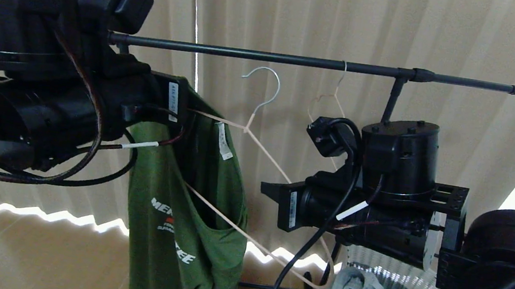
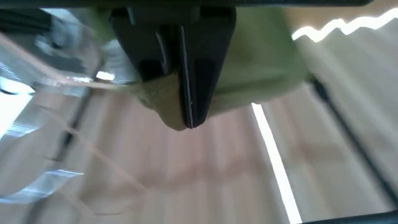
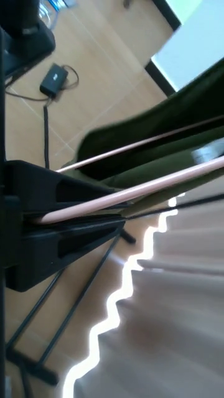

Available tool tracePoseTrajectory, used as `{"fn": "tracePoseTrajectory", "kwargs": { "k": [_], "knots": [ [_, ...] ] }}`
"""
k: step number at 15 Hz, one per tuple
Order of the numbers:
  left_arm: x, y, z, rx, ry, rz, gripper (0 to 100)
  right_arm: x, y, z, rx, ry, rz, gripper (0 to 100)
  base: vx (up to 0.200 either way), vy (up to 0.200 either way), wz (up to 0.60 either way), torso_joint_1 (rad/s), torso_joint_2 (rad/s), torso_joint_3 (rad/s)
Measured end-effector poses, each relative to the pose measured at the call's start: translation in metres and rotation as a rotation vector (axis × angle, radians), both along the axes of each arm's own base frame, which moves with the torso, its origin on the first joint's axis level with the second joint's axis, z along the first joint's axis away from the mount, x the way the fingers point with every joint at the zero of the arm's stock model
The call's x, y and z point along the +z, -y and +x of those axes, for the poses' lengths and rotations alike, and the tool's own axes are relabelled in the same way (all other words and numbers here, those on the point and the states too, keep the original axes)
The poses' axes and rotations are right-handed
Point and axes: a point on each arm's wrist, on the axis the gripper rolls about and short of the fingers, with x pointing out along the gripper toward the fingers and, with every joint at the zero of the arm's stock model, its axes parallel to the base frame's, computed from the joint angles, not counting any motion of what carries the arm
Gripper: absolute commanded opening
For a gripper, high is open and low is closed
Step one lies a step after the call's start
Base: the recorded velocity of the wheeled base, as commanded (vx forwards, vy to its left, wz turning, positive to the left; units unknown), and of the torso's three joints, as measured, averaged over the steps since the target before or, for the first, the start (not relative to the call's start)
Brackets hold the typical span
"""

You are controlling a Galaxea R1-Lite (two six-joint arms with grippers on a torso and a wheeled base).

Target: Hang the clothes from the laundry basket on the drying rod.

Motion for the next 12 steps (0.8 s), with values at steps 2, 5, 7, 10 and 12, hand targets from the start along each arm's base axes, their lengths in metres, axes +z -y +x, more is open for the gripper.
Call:
{"fn": "tracePoseTrajectory", "kwargs": {
  "k": [2, 5, 7, 10, 12],
  "knots": [
    [-0.002, -0.01, 0.005, 0.042, -0.007, 0.006, 0, 0.001, 0.003, -0.002, -0.018, 0.007, -0.004, 0, 0.0, 0.0, 0.0, 0.0, 0.0, 0.0],
    [-0.007, -0.009, 0.0, 0.01, -0.018, 0.009, 0, 0.005, 0.003, 0.001, -0.028, 0.022, 0.01, 0, 0.0, 0.0, 0.0, 0.0, 0.0, 0.0],
    [-0.006, 0.004, -0.01, -0.126, -0.021, -0.005, 0, 0.008, -0.001, 0.006, -0.027, 0.034, 0.021, 0, 0.0, 0.0, 0.0, 0.0, 0.0, 0.0],
    [-0.003, 0.014, -0.017, -0.219, -0.015, -0.014, 0, 0.01, -0.007, 0.011, -0.026, 0.045, 0.03, 0, 0.0, 0.0, 0.0, 0.0, 0.0, 0.0],
    [-0.004, 0.018, -0.019, -0.243, -0.017, -0.014, 0, 0.01, -0.01, 0.012, -0.023, 0.047, 0.031, 0, 0.0, 0.0, 0.0, 0.0, 0.0, 0.0]
  ]
}}
